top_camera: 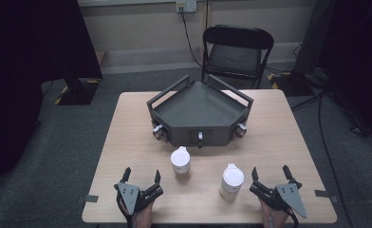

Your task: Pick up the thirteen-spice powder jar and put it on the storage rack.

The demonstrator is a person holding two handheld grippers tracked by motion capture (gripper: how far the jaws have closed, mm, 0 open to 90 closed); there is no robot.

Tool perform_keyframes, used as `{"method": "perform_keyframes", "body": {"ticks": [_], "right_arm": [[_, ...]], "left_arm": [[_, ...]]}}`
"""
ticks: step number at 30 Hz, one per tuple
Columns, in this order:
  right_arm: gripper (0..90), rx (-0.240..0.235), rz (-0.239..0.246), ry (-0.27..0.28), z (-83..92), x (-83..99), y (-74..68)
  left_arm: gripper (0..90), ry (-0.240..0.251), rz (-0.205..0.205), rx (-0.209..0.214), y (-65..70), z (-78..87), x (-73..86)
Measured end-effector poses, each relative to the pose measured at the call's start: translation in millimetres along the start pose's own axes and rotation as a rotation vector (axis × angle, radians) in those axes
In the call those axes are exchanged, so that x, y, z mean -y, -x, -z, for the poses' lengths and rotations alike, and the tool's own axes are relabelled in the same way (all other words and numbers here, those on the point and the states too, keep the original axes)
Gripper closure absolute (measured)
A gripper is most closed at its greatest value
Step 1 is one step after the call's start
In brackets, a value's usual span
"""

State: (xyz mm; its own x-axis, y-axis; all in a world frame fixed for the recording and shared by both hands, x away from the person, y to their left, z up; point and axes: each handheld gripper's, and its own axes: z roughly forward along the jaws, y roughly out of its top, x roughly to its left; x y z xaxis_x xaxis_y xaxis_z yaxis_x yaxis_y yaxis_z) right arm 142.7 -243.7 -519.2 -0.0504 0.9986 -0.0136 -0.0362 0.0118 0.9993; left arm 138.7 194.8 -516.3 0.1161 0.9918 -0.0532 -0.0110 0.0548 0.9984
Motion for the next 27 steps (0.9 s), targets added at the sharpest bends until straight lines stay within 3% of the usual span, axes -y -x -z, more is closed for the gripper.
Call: {"method": "perform_keyframes", "body": {"ticks": [9,15,18,27], "right_arm": [[0.0,-0.004,-0.001,0.0,0.1,-0.1,0.7],[0.0,-0.004,0.0,-0.001,0.1,-0.1,0.6],[0.0,-0.003,0.0,-0.001,0.1,-0.1,0.5],[0.0,-0.002,-0.001,-0.003,-0.1,-0.5,0.3]], "left_arm": [[0.0,0.006,0.009,0.019,-1.0,0.5,-7.9],[0.0,0.009,0.03,0.056,-4.1,1.0,-15.0],[0.0,0.01,0.005,0.07,-2.9,1.1,-19.4],[0.0,0.033,0.007,0.126,-0.5,-0.1,-35.2]]}}
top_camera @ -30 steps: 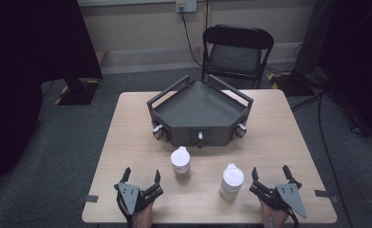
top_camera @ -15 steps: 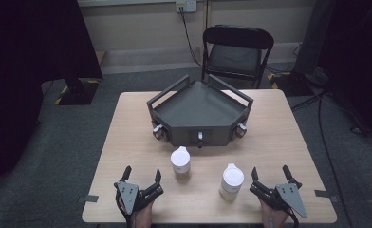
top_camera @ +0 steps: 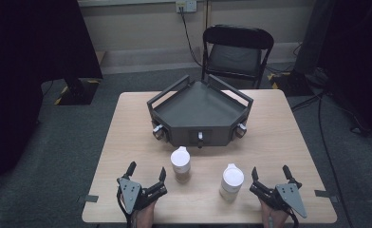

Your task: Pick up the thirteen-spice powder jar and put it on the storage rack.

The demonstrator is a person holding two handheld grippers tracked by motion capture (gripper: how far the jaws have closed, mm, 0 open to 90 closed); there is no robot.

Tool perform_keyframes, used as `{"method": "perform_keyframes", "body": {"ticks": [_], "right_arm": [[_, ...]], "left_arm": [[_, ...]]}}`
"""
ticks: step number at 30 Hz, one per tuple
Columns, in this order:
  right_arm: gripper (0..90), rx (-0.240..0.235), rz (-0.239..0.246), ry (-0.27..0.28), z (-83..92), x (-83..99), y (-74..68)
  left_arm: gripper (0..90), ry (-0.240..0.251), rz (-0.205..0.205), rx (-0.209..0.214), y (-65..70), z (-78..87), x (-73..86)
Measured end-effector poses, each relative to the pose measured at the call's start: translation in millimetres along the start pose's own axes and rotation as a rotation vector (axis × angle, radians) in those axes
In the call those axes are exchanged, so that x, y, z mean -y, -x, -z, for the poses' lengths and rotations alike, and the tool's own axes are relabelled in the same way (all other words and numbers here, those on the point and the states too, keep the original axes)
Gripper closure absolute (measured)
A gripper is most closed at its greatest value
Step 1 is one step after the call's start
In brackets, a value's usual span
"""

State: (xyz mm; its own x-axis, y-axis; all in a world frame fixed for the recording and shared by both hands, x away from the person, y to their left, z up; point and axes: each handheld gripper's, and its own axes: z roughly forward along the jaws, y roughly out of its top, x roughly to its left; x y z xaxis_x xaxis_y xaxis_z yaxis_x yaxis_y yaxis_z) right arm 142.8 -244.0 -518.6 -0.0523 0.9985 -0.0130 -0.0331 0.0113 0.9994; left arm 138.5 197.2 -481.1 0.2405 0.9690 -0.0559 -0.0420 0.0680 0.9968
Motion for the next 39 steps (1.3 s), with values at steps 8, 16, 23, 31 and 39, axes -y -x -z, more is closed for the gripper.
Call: {"method": "perform_keyframes", "body": {"ticks": [8,16,23,31,39], "right_arm": [[0.0,0.0,0.001,0.001,0.0,0.1,-0.1],[0.0,0.001,0.002,0.002,0.1,0.3,-0.3],[0.0,0.004,0.002,0.002,0.1,0.4,-0.8],[0.0,0.002,0.002,0.002,0.1,0.4,-0.6],[0.0,0.006,0.002,0.002,0.2,0.3,-1.1]], "left_arm": [[0.2,0.007,-0.007,0.042,3.4,-3.6,-8.6],[0.5,0.002,-0.012,0.081,8.8,-5.5,-10.6],[0.8,-0.01,-0.022,0.102,17.1,-12.9,-11.7],[1.1,-0.032,-0.035,0.114,27.3,-24.3,-9.8],[4.6,-0.033,-0.031,0.107,35.8,-33.0,-4.5]]}}
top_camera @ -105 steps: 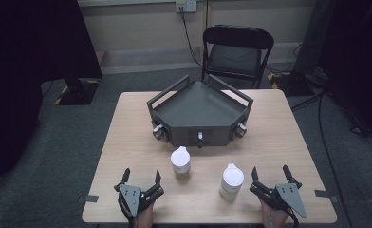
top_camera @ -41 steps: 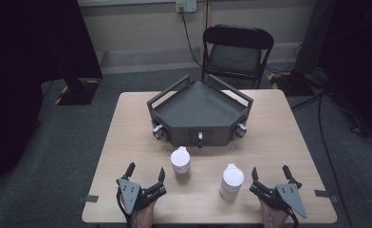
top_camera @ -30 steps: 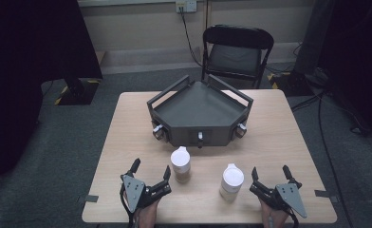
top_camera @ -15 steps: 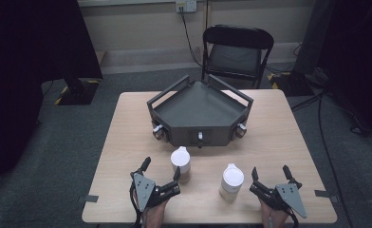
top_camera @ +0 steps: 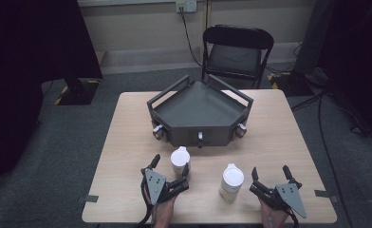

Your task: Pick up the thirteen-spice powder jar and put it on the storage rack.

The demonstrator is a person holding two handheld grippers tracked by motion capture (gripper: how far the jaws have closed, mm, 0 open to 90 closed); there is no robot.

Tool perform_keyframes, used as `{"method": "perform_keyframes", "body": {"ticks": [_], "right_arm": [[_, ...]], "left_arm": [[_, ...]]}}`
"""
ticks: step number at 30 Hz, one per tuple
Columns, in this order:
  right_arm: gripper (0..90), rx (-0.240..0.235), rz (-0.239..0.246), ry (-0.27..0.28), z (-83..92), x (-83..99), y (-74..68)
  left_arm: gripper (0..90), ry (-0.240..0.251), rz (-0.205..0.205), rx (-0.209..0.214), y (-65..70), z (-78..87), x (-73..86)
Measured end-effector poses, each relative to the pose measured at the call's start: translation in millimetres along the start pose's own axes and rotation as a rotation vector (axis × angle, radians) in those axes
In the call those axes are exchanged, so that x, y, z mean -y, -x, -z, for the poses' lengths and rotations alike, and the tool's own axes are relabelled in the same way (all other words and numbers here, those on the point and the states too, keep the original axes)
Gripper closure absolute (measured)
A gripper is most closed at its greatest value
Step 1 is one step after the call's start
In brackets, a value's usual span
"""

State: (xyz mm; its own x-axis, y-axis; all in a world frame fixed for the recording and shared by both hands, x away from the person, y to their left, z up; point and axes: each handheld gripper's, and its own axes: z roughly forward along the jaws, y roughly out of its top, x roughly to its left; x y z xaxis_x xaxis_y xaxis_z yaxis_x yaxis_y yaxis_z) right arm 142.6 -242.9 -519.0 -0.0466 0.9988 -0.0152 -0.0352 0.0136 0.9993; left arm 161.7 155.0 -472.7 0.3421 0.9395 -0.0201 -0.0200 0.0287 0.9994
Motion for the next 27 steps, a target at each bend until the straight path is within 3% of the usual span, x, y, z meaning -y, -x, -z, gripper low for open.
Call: {"method": "perform_keyframes", "body": {"ticks": [9,16,27], "right_arm": [[0.0,-0.001,0.0,0.0,0.0,0.0,0.2],[0.0,-0.001,-0.001,0.0,0.0,0.1,0.3],[0.0,-0.002,0.0,0.0,0.0,0.0,0.3]], "left_arm": [[9.3,-0.051,-0.003,0.023,1.5,-12.3,5.3],[14.4,-0.077,-0.002,0.015,2.5,-19.2,9.2],[25.0,-0.082,-0.002,0.038,-2.1,-22.7,10.9]]}}
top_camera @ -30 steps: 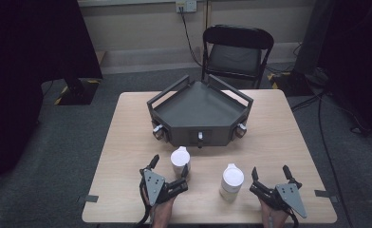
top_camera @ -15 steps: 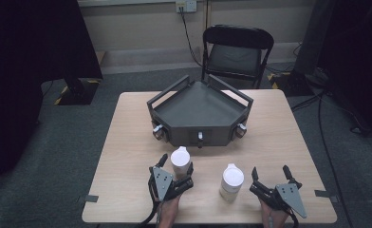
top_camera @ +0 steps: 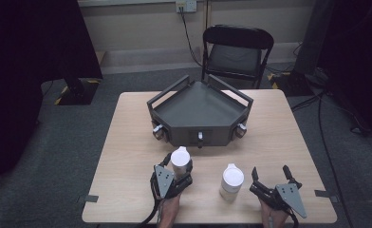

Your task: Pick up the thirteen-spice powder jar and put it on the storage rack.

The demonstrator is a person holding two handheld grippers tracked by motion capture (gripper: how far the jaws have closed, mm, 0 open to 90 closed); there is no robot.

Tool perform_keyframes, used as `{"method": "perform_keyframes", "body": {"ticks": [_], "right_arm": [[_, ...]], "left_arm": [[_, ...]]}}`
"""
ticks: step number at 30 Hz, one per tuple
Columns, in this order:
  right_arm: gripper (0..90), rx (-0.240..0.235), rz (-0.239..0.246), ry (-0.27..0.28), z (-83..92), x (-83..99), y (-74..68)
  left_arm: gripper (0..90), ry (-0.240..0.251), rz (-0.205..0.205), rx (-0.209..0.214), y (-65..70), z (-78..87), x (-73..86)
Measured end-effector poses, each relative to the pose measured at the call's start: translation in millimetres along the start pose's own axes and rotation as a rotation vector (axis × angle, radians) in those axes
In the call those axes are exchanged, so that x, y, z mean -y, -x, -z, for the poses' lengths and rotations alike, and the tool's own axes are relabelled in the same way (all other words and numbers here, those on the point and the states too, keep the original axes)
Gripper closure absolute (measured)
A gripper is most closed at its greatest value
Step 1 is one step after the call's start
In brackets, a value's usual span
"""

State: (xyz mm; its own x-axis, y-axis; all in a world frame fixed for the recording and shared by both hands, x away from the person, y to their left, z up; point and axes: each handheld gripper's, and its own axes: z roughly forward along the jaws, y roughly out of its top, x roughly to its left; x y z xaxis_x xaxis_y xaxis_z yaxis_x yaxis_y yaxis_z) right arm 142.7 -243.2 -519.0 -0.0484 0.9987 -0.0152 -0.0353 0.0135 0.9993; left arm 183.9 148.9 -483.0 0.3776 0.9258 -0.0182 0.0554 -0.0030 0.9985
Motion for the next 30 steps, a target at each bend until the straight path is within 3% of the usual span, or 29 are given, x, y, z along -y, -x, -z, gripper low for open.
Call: {"method": "perform_keyframes", "body": {"ticks": [5,23,30], "right_arm": [[0.0,0.001,-0.001,-0.001,0.0,-0.2,-0.2],[0.0,0.0,-0.001,0.0,0.0,0.0,0.0],[0.0,0.002,-0.001,0.0,0.0,0.0,-0.3]], "left_arm": [[30.1,-0.006,0.002,-0.005,3.2,-1.9,1.5],[30.8,0.003,-0.003,-0.017,7.0,-1.5,3.4],[30.9,0.003,0.001,0.003,5.8,-0.6,3.1]]}}
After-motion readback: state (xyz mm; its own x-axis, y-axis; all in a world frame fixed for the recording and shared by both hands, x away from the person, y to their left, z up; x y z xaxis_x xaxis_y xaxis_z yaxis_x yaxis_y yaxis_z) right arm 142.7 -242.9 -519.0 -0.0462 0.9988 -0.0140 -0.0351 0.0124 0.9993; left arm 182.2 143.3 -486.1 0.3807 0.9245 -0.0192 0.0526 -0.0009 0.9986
